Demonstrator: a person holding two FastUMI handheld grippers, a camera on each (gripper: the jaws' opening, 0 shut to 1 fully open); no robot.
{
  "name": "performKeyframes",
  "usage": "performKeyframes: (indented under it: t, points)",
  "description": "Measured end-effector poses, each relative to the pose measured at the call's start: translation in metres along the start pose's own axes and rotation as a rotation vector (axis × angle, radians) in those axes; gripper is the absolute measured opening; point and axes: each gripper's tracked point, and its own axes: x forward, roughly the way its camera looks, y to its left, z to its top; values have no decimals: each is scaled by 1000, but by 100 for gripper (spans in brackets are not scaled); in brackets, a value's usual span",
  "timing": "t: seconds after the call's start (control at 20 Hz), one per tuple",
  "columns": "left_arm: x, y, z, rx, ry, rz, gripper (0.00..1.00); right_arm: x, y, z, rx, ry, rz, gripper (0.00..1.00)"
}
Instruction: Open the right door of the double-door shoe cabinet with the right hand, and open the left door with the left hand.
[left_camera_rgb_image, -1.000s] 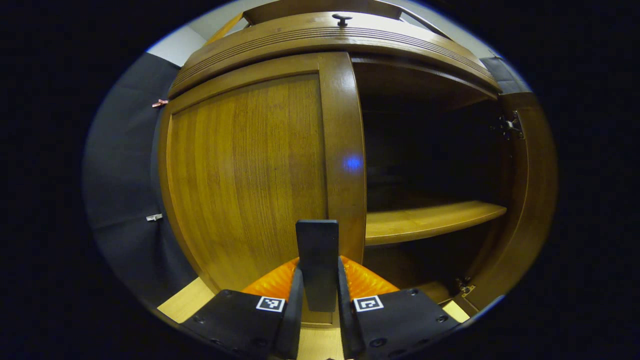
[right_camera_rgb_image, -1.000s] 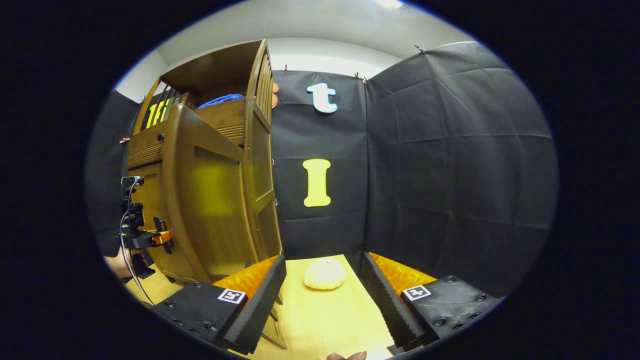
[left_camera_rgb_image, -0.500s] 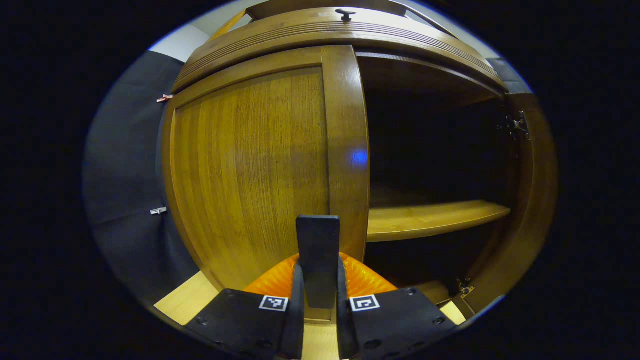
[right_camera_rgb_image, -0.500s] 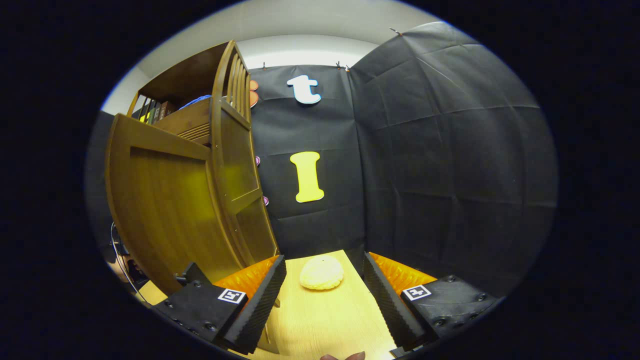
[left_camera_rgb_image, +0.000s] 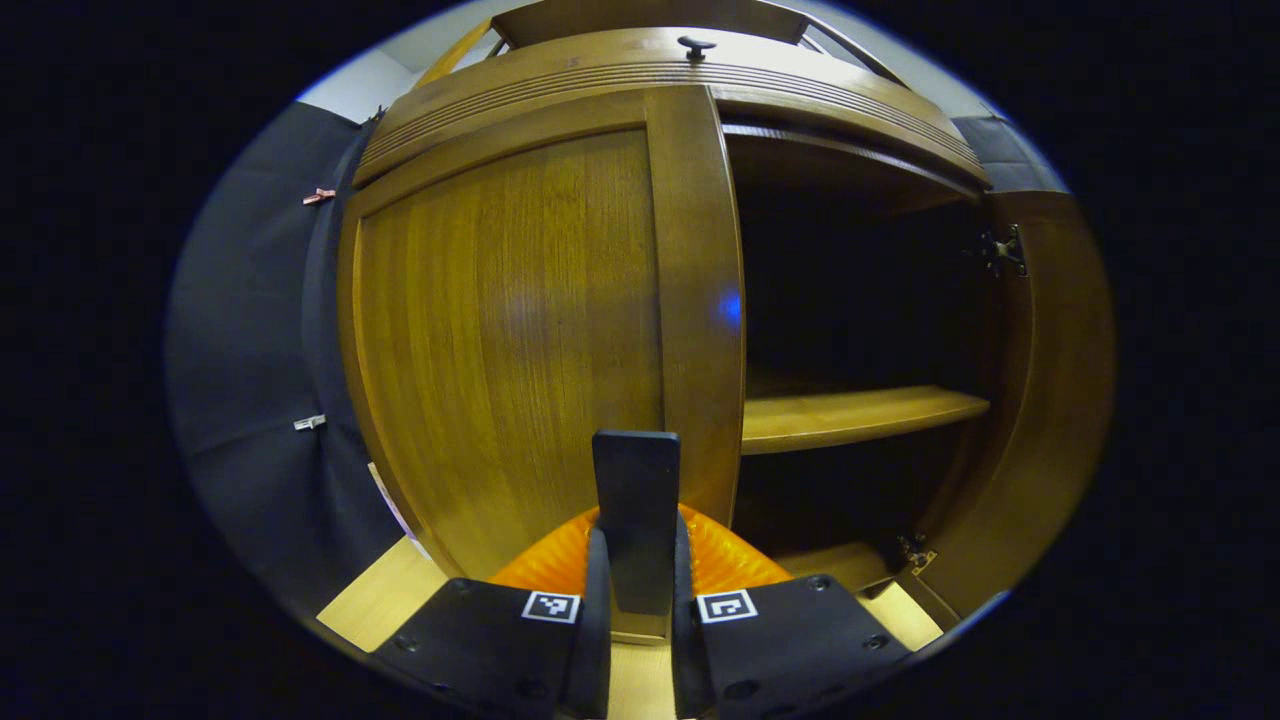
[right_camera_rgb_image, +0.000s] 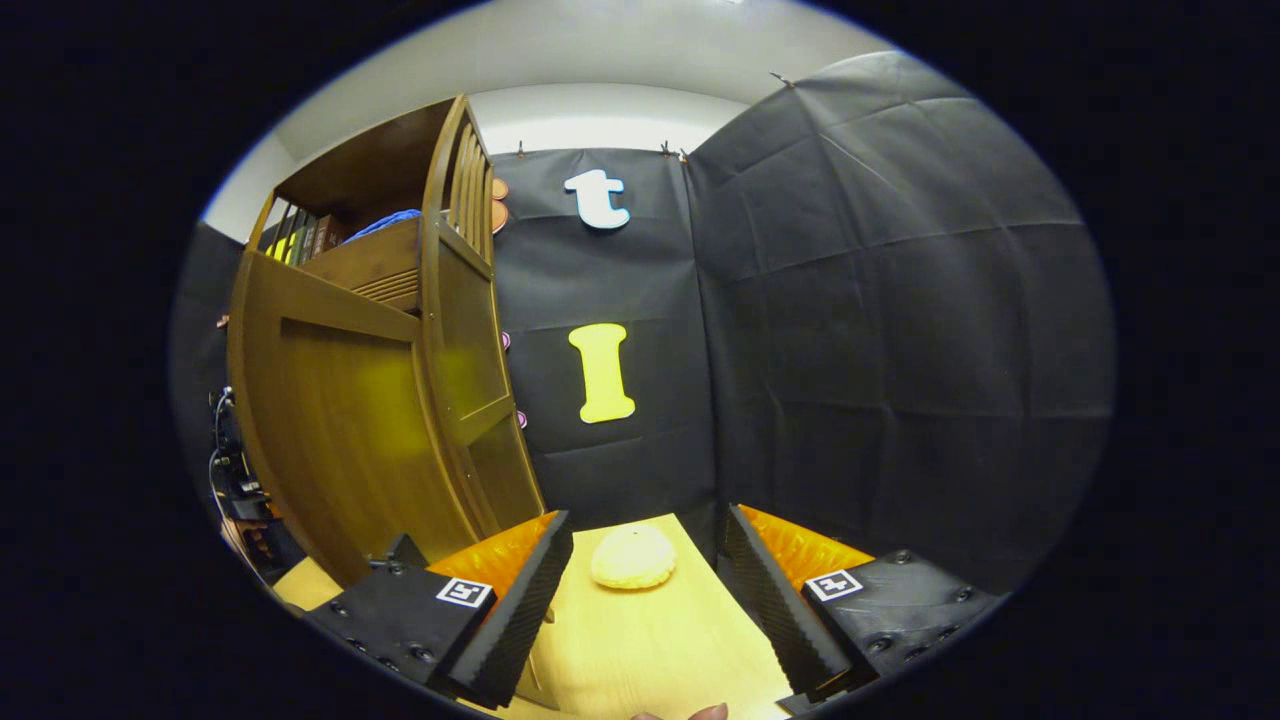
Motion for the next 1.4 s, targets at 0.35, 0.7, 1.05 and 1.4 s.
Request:
performKeyframes:
  t: [0.35,0.7,1.05,1.4]
  points:
    - [-4,3,2,-28,-5,-69,28,-50,38,16,-39,-7,-24,98]
    - [-15,7,6,-27,-23,-157,28,-90,99,32,-64,-32,9,98]
    - [-29,10,4,-35,-31,-210,27,-121,154,31,-61,-50,21,92]
    - [-38,30,1,-33,-42,-188,25,-137,208,22,-78,-48,79,95]
